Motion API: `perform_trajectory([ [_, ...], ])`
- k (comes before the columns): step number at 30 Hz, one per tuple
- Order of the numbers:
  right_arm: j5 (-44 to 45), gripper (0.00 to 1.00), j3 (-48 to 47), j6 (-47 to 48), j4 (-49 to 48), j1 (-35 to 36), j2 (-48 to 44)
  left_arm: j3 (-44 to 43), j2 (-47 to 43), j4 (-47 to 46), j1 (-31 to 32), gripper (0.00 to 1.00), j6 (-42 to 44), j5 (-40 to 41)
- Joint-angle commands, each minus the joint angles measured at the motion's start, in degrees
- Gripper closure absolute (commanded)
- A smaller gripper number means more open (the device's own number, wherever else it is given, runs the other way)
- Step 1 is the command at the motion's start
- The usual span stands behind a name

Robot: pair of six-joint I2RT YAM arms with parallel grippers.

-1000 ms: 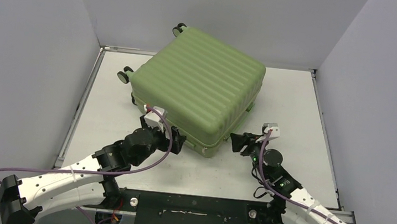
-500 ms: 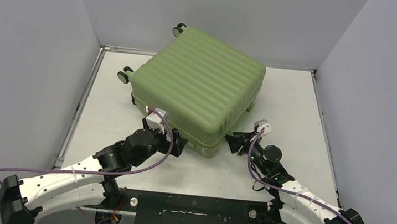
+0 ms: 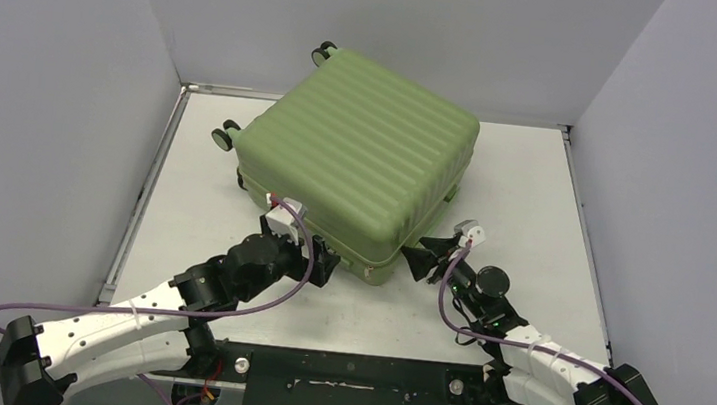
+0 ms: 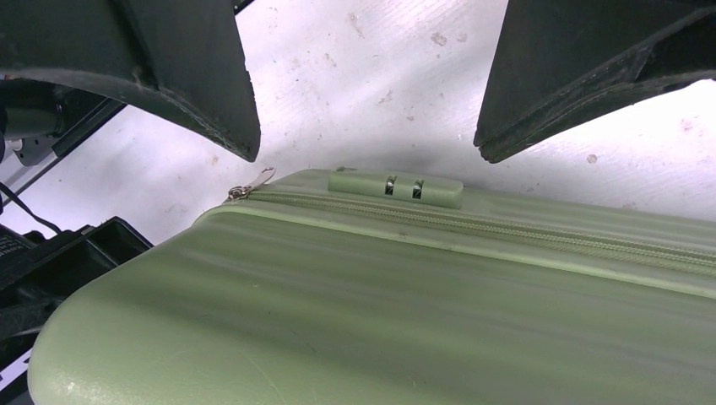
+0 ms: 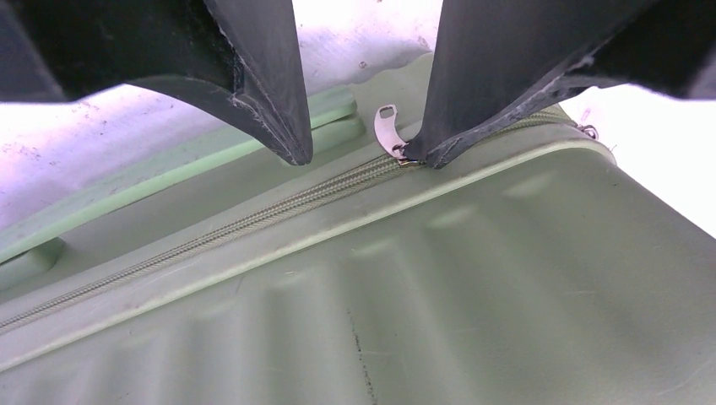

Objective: Pack the luggage
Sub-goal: Move the luggage to the center of the board.

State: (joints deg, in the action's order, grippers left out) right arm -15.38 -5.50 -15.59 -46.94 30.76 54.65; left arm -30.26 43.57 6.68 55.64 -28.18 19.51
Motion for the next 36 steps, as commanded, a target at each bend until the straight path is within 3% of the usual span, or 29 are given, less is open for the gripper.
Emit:
perform_trajectory([
  [1, -4.80, 0.50, 0.37, 1.42, -1.08, 0.53, 1.37, -1.07, 0.24, -3.06, -0.43, 0.03, 0.41, -1.62],
  [4, -6.50, 0.53, -0.24, 1.36, -1.41, 0.52, 3.51, -0.90, 0.20, -3.25, -0.44, 0.03, 0.16, -2.05],
  [10, -8.74, 0.69, 0.31, 0.69, -3.62, 1.49, 5.26, -0.66, -0.15, -3.45, -0.44, 0.03, -0.08, -2.10],
  [22, -3.37, 0.74, -1.45, 7.41, 0.13, 11.94, 4.71, -0.85, 0.68, -3.81, -0.53, 0.03, -0.45, -2.17],
  [31, 2.32, 0.73, -2.17, 9.28, 2.77, 17.44, 3.34, -0.24, 2.31, -4.83, -0.53, 0.03, -1.15, -3.01],
  [36, 10.23, 0.61, 0.03, 6.17, 5.56, 17.53, -3.72, 0.85, 2.26, -5.66, -0.45, 0.04, -1.80, -4.90],
])
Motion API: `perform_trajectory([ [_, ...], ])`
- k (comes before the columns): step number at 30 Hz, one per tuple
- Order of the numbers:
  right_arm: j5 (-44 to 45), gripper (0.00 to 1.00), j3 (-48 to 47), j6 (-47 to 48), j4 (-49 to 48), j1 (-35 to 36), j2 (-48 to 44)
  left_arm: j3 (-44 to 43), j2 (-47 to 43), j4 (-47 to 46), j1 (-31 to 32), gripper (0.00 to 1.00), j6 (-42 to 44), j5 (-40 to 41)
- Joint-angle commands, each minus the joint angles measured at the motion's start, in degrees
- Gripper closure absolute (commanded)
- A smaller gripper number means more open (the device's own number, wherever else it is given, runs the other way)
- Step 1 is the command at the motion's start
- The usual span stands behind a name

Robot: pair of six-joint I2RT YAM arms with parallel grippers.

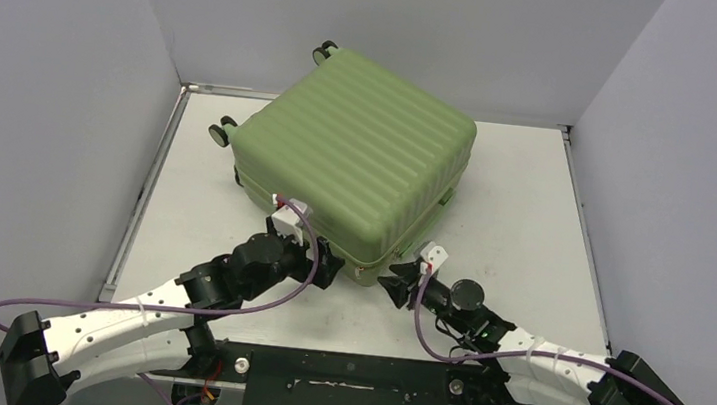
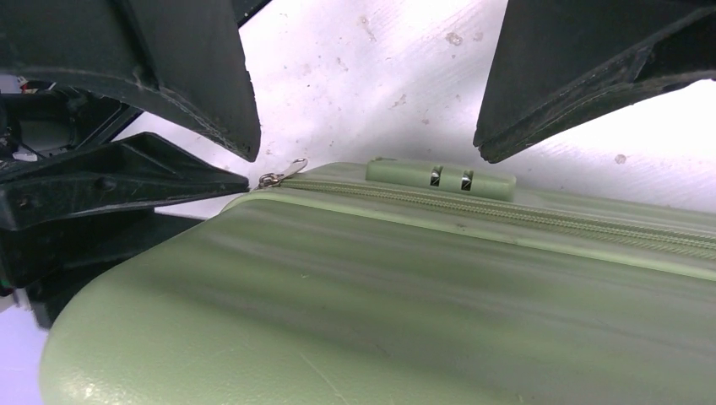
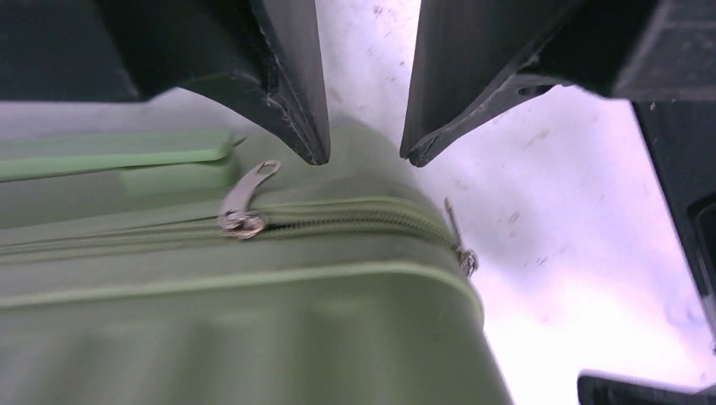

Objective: Pack the luggage
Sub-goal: Move the luggage to the center of the board, then zip the luggage at the center of the board.

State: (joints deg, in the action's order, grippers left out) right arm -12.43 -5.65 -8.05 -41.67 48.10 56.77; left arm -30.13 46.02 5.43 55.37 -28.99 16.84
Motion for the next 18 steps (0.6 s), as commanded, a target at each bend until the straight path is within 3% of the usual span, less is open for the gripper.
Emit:
perform_trajectory([
  [1, 8.08, 0.58, 0.54, -1.80, 1.18, 0.20, -7.59, 1.22, -0.05, -5.53, -0.14, 0.04, -1.07, -3.27],
  [5, 10.30, 0.52, 0.47, -2.66, 6.18, 0.32, -13.20, 3.64, 1.66, -10.83, 1.55, 0.07, -3.41, -5.64],
  [11, 13.67, 0.49, 0.58, -7.35, 12.29, 0.44, -18.04, 6.15, 7.38, -21.77, 10.44, 0.10, 0.16, 1.05],
  [18, 19.54, 0.49, 2.22, -13.13, 15.11, 1.04, -22.88, 4.42, 18.41, -32.65, 10.96, 0.13, 4.43, 4.12],
])
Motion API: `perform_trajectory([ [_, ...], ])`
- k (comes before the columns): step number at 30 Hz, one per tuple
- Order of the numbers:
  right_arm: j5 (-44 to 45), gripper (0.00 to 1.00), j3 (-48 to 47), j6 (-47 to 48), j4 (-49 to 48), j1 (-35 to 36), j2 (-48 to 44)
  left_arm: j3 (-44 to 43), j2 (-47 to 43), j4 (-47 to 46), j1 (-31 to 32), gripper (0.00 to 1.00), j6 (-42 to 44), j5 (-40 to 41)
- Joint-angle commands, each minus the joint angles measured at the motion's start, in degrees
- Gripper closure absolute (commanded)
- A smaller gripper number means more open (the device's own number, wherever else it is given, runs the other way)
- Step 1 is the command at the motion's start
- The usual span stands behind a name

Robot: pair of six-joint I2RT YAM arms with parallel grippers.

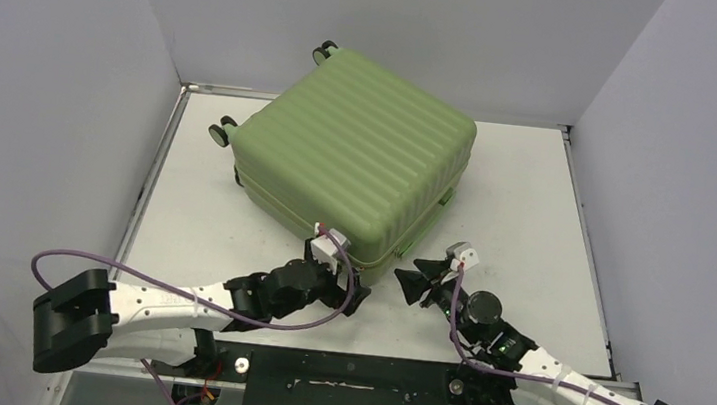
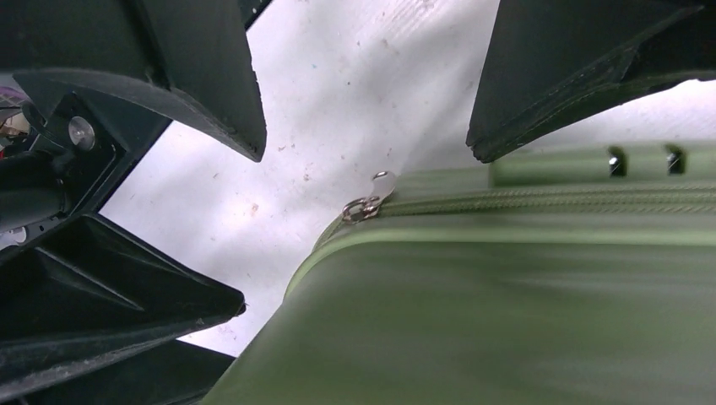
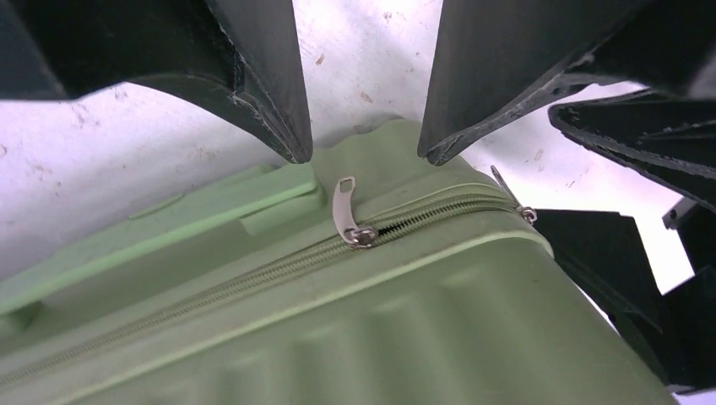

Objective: Pack the luggage
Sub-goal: Zip the luggage at the center of the board.

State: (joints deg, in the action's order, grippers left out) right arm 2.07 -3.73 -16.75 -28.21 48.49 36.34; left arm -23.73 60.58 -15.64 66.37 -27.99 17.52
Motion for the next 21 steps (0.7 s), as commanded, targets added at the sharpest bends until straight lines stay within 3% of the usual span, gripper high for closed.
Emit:
perform_trajectory([
  [1, 6.35, 0.49, 0.11, -5.34, 2.67, 0.67, -3.02, -2.33, 4.80, -12.66, -0.20, 0.13, 3.87, 3.61],
  [6, 12.70, 0.47, -0.03, -14.77, 4.81, 0.67, -4.15, -4.25, 9.36, -15.57, -2.05, 0.18, 5.77, 2.50],
  [13, 28.13, 0.41, -6.32, -42.66, 15.74, -0.95, 1.76, -3.83, 10.95, -18.62, -4.63, 0.36, 4.14, -1.41],
  [15, 29.04, 0.40, -8.65, -49.13, 19.13, -2.62, 3.96, -3.25, 10.40, -18.75, -4.67, 0.36, 4.00, -1.53],
  [21, 24.35, 0.38, -15.21, -56.33, 23.27, -11.84, 12.15, -1.88, 8.24, -18.08, -4.89, 0.36, 3.74, -1.25],
])
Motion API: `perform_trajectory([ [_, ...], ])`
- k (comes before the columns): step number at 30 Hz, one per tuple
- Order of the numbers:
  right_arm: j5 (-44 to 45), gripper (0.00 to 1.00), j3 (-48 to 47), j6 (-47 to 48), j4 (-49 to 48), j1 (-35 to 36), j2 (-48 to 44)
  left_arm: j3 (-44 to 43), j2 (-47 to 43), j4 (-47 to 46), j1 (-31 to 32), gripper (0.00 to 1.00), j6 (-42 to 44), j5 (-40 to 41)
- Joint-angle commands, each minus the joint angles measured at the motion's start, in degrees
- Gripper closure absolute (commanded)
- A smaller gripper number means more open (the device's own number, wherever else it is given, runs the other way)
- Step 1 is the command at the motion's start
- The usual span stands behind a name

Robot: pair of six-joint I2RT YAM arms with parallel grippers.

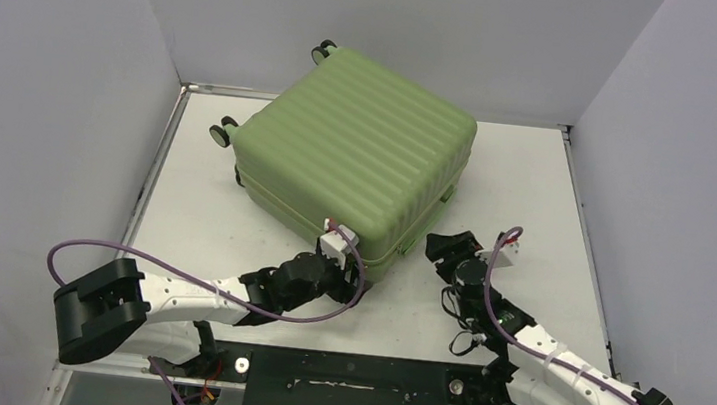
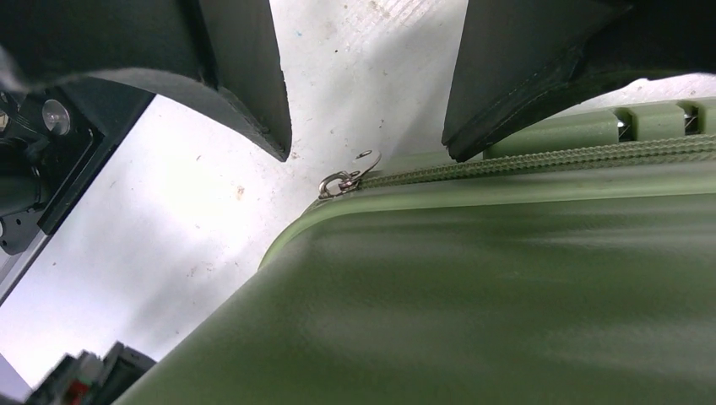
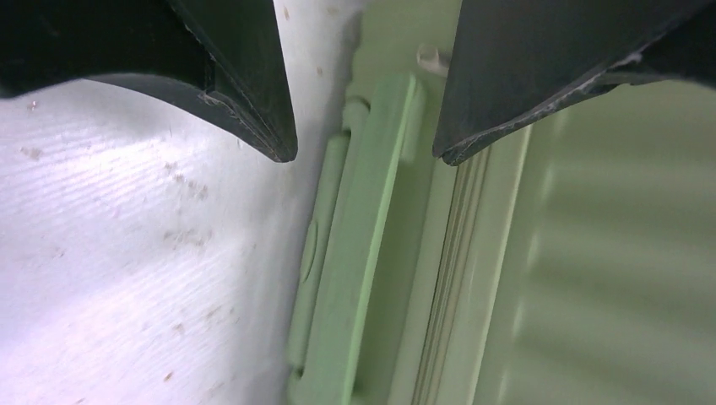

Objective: Pack the luggage
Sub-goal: Zip the luggage at the center of the board.

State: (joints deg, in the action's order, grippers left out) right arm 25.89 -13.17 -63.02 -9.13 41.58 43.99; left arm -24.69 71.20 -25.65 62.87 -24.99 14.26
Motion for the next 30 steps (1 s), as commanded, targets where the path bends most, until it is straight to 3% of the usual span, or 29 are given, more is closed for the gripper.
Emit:
perform_trajectory([
  [1, -0.78, 0.38, -6.79, -10.39, 4.51, -6.56, 5.92, -0.77, -2.73, -7.95, -1.43, 0.36, 0.72, 2.01],
  [9, -12.71, 0.44, -11.70, -7.52, -0.38, -16.98, 18.51, 0.14, -4.75, -7.20, -1.61, 0.36, 0.47, 1.75],
  [23, -11.92, 0.42, -13.57, -6.39, -2.47, -17.81, 20.14, 0.63, -6.95, -5.65, -1.79, 0.35, 0.58, 1.65],
  [30, -14.76, 0.43, -15.92, -4.79, -6.36, -18.49, 25.43, 0.54, -7.42, -4.99, -1.78, 0.34, 0.43, 1.55],
])
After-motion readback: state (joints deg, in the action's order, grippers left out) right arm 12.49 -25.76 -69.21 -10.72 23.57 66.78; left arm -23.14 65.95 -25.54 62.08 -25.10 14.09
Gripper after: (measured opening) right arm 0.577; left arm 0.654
